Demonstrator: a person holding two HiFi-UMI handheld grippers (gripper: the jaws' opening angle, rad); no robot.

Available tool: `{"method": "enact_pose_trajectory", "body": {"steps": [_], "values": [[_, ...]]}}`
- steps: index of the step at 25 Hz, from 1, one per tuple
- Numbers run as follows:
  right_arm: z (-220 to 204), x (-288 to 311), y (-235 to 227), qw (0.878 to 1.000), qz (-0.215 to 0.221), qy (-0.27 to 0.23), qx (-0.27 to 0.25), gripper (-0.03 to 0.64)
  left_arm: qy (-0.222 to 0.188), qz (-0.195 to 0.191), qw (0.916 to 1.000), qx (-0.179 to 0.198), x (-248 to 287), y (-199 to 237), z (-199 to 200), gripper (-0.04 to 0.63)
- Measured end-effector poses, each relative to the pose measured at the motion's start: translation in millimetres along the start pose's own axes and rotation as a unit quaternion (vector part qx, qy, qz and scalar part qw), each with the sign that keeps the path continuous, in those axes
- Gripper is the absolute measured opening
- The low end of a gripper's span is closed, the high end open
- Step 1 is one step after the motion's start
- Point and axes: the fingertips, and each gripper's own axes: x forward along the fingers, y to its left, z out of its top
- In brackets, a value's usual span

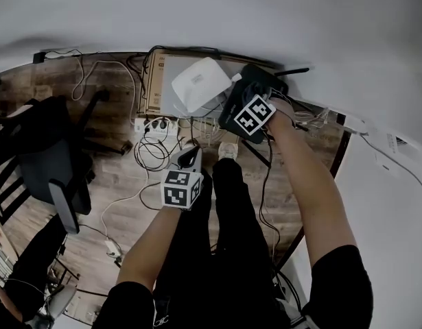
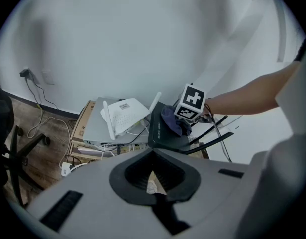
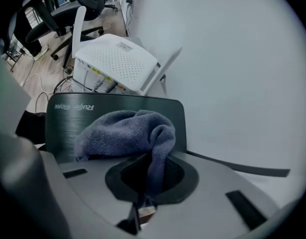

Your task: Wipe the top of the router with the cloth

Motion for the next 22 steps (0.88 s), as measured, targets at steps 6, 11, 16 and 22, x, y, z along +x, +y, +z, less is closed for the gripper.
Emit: {"method": "enact_pose_trajectory", "body": {"steps": [6, 11, 16, 22], "values": [[6, 9, -21, 0.999, -0.033, 0.009, -0.032, 0.012, -0.001, 0.009, 0.9999, -0.009, 4, 11, 5, -0.006], [10, 16, -40, 0.993, -0.082, 0.004, -0.090, 0.012, -0.002, 0.006, 0.9999, -0.008, 12, 11, 10, -0.006], [3, 17, -42, 0.981, -0.104, 0.052, -0.155, 0.012, 0.000, 0.003, 1.0000, -0.003, 10, 9, 10, -0.006], [-44, 25, -46, 0.956, -0.099, 0.170, -0.217, 0.012, 0.000, 0.002, 1.0000, -0.004, 9, 11, 9, -0.007]]}}
